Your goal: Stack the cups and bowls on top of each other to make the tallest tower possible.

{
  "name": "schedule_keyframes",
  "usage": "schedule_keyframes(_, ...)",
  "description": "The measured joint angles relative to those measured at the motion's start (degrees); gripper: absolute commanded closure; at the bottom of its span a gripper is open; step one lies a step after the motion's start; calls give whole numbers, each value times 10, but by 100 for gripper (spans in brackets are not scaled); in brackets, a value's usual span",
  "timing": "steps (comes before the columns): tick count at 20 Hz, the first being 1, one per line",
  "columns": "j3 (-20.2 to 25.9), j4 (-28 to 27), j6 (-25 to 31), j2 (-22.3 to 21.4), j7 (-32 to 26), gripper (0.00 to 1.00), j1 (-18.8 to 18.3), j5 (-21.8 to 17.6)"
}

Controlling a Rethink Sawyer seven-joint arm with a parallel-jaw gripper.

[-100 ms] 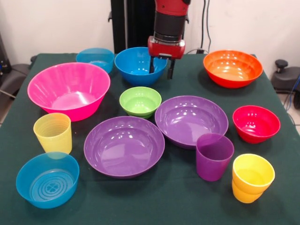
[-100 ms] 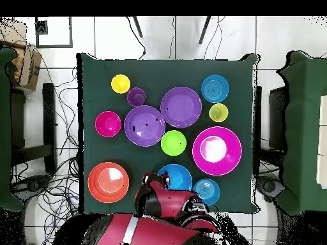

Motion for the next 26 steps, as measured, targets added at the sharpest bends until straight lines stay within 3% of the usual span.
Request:
schedule_keyframes(1, 0, 0, 0, 0, 0, 100, 0, 0)
schedule_keyframes(17, -1, 3, 0, -6, 0, 100, 0, 0)
schedule_keyframes(26, -1, 3, 8, -45, 0, 100, 8, 0)
